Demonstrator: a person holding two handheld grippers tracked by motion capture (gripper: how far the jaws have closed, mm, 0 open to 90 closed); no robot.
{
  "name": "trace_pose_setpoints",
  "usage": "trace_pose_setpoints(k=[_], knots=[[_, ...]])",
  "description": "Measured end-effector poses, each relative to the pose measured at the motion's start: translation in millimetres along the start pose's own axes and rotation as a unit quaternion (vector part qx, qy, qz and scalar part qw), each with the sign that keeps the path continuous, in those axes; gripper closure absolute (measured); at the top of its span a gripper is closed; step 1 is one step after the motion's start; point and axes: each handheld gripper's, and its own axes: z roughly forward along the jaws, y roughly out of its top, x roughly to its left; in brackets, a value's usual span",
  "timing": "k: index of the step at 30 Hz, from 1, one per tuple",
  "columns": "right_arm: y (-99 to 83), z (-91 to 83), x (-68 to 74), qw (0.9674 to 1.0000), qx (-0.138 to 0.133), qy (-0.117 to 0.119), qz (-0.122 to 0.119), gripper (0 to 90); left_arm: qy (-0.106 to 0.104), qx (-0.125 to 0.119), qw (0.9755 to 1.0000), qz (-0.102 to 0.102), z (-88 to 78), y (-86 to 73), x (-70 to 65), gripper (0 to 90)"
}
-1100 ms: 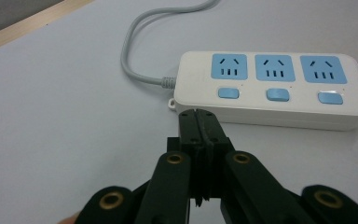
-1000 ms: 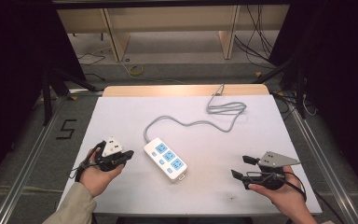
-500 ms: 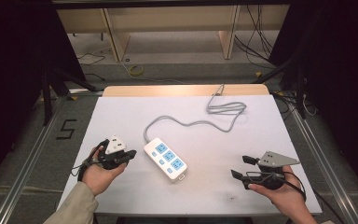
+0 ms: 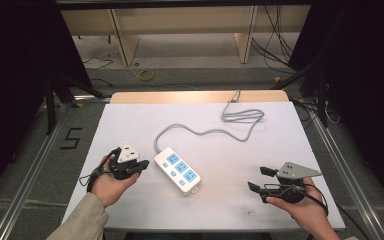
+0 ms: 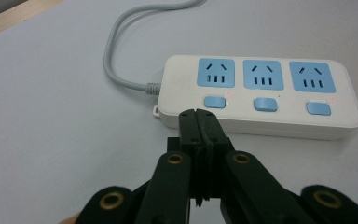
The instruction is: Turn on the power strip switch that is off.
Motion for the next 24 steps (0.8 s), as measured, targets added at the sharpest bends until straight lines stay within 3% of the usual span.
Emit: trace_pose_setpoints(k=[24], knots=[[-0.1,-0.2,0.0,1.0000,0.001,0.000,0.001,29.7,-0.011,0.013,0.9998,0.011,11.8,14.8,-8.9,90.0]])
